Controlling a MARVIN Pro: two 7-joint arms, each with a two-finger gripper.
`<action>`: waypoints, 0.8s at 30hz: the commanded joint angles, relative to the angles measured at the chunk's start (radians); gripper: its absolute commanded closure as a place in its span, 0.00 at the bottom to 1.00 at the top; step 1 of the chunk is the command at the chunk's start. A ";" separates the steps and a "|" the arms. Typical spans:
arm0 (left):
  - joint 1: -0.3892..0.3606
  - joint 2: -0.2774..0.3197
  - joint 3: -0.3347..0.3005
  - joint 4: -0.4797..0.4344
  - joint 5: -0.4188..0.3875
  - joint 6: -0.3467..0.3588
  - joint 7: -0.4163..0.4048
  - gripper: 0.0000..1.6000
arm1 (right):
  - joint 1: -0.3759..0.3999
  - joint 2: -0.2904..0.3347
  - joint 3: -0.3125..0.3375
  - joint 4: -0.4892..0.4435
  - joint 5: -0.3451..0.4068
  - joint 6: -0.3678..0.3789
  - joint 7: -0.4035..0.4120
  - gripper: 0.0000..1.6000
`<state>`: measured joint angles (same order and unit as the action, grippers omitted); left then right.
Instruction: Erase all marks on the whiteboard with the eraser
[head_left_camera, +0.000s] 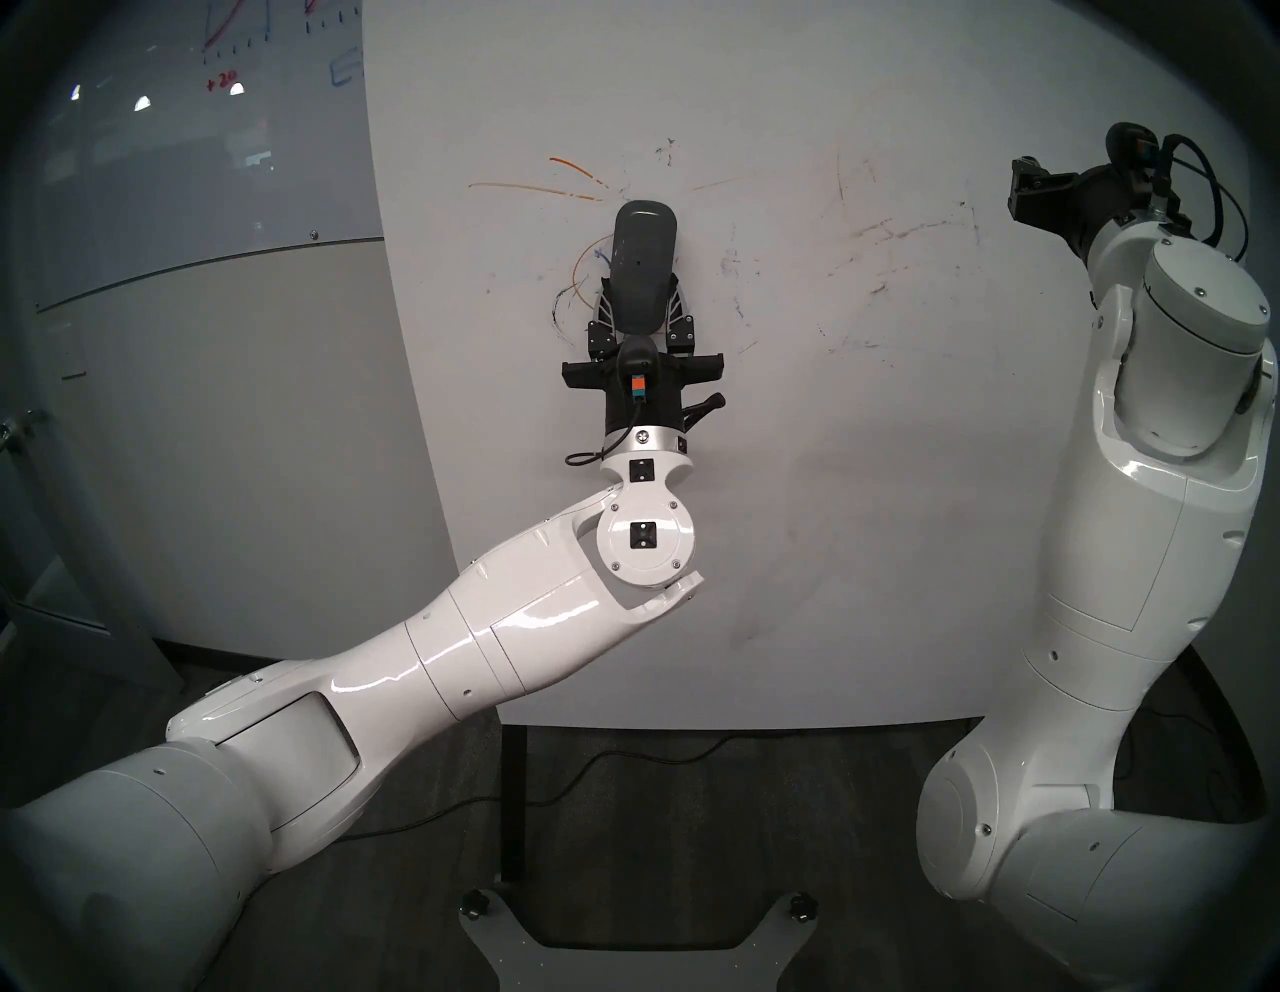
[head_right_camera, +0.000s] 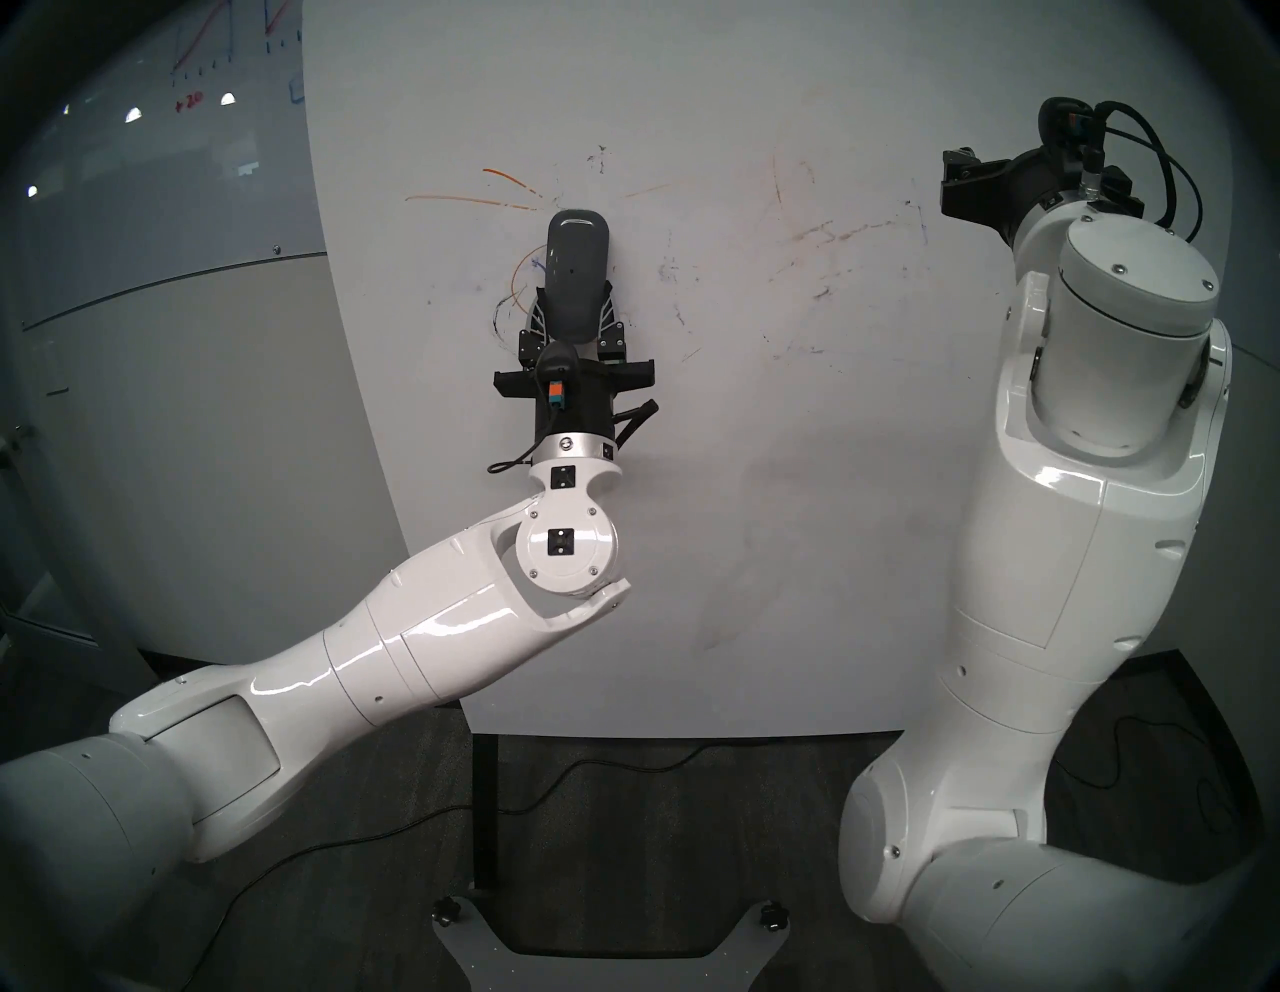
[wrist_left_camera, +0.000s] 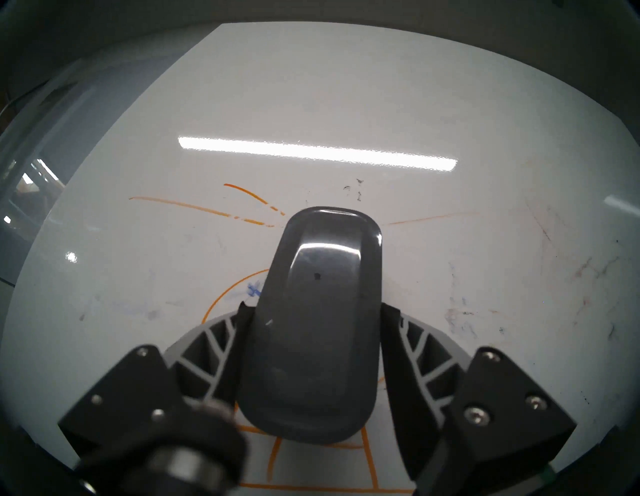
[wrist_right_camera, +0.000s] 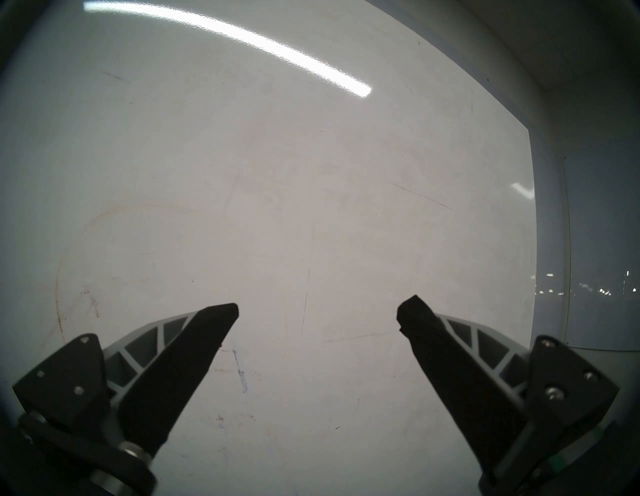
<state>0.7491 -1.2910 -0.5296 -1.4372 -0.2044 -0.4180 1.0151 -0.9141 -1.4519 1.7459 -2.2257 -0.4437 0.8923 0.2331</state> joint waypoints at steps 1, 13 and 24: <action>-0.040 -0.024 -0.002 0.048 0.114 -0.072 0.050 1.00 | 0.009 0.000 -0.002 -0.011 -0.001 0.000 -0.002 0.00; -0.026 -0.075 -0.021 0.065 0.106 -0.088 0.120 1.00 | 0.009 0.000 -0.002 -0.011 0.000 0.000 -0.003 0.00; -0.016 -0.044 -0.038 -0.043 -0.087 -0.013 0.063 1.00 | 0.009 0.001 -0.003 -0.011 0.001 0.001 -0.004 0.00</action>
<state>0.7462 -1.3463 -0.5509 -1.4046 -0.2185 -0.4922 1.1119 -0.9144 -1.4506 1.7455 -2.2257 -0.4415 0.8926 0.2315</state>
